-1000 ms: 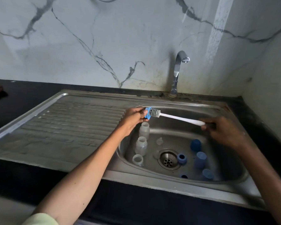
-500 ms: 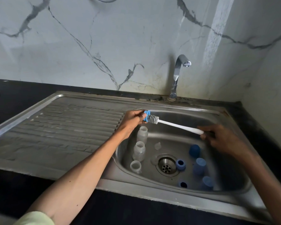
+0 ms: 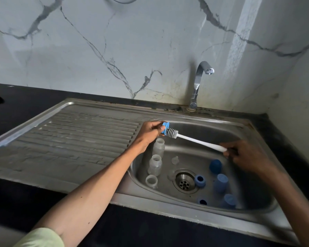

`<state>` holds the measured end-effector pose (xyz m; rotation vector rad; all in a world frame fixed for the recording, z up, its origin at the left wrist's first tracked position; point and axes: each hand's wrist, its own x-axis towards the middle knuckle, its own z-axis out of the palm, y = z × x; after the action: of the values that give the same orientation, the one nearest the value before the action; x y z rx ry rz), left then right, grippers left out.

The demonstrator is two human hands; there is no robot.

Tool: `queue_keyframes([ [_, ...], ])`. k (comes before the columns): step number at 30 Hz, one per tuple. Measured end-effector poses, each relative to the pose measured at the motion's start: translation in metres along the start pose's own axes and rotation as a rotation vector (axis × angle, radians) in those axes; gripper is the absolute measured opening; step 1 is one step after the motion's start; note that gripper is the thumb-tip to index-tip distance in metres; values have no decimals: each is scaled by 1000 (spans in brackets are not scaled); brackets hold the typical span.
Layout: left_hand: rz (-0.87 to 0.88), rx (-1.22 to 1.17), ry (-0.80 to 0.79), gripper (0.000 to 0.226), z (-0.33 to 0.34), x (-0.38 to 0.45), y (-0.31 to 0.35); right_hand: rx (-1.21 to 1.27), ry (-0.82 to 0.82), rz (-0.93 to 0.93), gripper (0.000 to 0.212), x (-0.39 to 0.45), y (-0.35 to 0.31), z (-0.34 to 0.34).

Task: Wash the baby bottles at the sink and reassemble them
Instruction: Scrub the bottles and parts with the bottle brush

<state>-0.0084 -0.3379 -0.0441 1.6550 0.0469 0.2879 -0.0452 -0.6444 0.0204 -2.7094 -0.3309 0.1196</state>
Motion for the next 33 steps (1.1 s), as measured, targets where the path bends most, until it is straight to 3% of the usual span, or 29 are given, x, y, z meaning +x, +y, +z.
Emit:
queue_keyframes([
  [4, -2, -17, -12, 31, -1, -1, 3, 15, 52, -60, 37, -1, 2, -10],
  [9, 15, -9, -70, 33, 4, -2, 6, 33, 71, -1, 36, 0, 6, -1],
  [19, -23, -174, 68, 31, -3, -1, 8, 23, 10, -68, 38, 0, 2, 2],
  [26, -58, -161, 14, 38, 2, -4, 12, -7, 54, -74, 38, 0, 7, -5],
  [33, 69, 46, 169, 31, 9, -2, 13, 31, 33, -61, 39, 2, -1, 6],
])
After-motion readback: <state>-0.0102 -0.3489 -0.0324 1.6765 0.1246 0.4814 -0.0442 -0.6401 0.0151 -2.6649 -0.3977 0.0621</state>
